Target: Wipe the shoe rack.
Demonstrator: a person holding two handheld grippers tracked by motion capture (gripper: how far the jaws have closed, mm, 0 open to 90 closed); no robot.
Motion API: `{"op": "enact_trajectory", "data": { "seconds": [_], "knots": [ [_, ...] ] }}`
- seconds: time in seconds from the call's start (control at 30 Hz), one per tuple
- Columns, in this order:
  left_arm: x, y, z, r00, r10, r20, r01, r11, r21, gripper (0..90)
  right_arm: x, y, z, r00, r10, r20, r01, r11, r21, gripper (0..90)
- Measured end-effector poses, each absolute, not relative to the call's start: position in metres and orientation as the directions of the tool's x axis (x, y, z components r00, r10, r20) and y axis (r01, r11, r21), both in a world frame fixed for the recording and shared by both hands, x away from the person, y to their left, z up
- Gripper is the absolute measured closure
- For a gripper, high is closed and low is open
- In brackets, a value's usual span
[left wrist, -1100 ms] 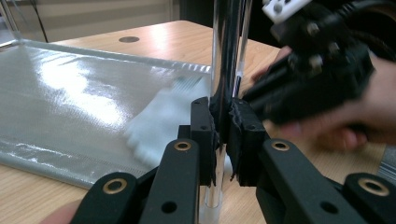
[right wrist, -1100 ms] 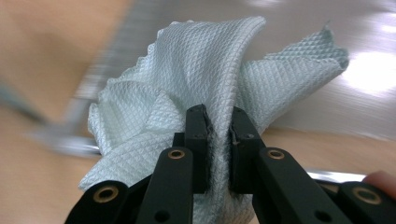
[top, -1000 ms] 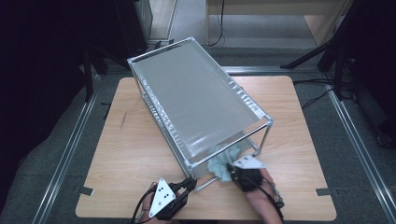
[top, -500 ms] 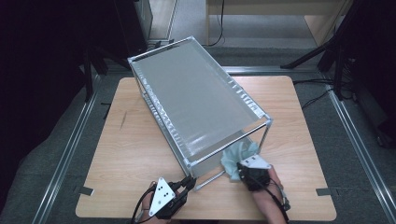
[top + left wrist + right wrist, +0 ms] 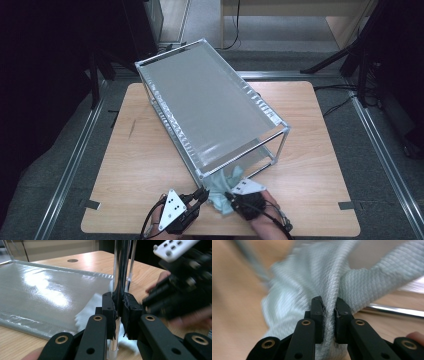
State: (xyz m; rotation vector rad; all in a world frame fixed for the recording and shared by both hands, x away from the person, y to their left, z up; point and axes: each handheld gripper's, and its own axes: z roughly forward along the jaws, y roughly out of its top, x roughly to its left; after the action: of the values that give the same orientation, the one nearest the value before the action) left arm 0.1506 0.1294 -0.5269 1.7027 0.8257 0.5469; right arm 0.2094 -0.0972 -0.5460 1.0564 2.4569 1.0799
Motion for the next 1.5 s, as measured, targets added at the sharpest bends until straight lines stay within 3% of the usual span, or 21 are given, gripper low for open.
{"op": "enact_trajectory", "data": {
  "seconds": [0.23,0.37,0.57,0.8,0.9,1.0,1.2,1.43,1.5],
  "knots": [
    [0.15,0.131,-0.527,0.651,0.757,-0.052,0.246,-0.145,0.958,82.0,0.249,-0.18,-0.544,-0.464,0.884,0.066,0.624,0.273,0.733,81.4],
    [0.15,0.131,-0.527,0.65,0.758,-0.051,0.246,-0.147,0.958,82.0,0.261,-0.221,-0.542,-0.322,0.943,0.082,0.637,0.151,0.756,81.7],
    [0.149,0.132,-0.527,0.65,0.759,-0.051,0.246,-0.146,0.958,82.0,0.258,-0.221,-0.526,-0.314,0.947,0.071,0.58,0.133,0.803,82.2],
    [0.148,0.134,-0.528,0.648,0.76,-0.051,0.246,-0.145,0.958,82.0,0.234,-0.213,-0.457,-0.337,0.94,0.049,0.327,0.068,0.943,82.4],
    [0.148,0.134,-0.528,0.648,0.76,-0.051,0.244,-0.145,0.959,82.0,0.227,-0.22,-0.439,-0.329,0.943,0.047,0.28,0.05,0.959,82.4],
    [0.148,0.134,-0.528,0.648,0.76,-0.05,0.244,-0.145,0.959,82.0,0.229,-0.232,-0.441,-0.303,0.952,0.052,0.316,0.049,0.948,82.3],
    [0.148,0.134,-0.528,0.646,0.762,-0.048,0.244,-0.146,0.959,82.0,0.247,-0.272,-0.482,-0.16,0.984,0.083,0.464,0.0,0.886,82.4],
    [0.148,0.137,-0.529,0.637,0.769,-0.052,0.247,-0.139,0.959,81.9,0.259,-0.304,-0.521,-0.02,1.0,0.023,0.557,-0.008,0.831,82.2],
    [0.148,0.138,-0.529,0.636,0.77,-0.052,0.248,-0.14,0.959,81.9,0.261,-0.305,-0.527,-0.013,1.0,0.014,0.577,-0.004,0.817,76.1]
  ]
}}
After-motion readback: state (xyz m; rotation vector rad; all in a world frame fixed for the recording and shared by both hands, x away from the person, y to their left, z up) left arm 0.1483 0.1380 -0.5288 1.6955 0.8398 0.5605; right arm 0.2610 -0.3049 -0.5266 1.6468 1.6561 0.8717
